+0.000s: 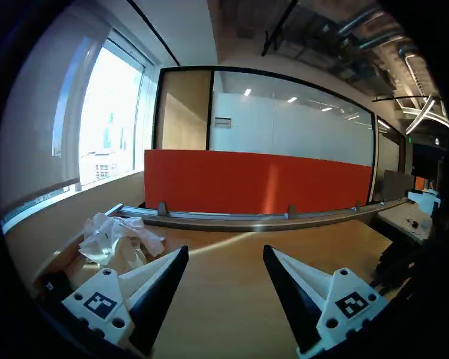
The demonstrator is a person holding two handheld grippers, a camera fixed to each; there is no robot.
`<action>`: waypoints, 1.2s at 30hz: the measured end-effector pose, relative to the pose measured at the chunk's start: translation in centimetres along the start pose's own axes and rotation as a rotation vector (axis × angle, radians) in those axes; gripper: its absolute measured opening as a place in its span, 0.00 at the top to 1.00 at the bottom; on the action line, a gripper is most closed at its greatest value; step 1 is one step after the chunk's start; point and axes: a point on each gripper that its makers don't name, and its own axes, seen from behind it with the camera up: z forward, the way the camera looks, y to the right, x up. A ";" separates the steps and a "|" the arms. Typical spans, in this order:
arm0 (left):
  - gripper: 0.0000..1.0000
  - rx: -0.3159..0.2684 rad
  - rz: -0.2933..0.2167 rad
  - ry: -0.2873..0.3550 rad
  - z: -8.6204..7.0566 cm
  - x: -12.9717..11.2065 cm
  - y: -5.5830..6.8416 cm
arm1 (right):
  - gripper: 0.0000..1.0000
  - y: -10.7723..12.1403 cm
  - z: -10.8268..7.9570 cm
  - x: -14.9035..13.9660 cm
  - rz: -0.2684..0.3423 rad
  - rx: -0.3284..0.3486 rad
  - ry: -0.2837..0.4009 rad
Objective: Fold towel
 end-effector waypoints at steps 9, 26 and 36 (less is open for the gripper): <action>0.08 0.030 -0.037 0.051 0.0 0.9 -1.7 | 0.04 -3.3 0.6 -0.1 -0.004 0.029 -0.009; 0.08 0.061 -0.021 0.117 0.8 -0.1 -3.6 | 0.04 -7.8 0.5 -0.3 0.011 0.088 -0.015; 0.08 0.088 -0.009 0.143 1.1 -2.9 -5.2 | 0.04 -10.0 0.4 -1.1 0.059 0.135 -0.017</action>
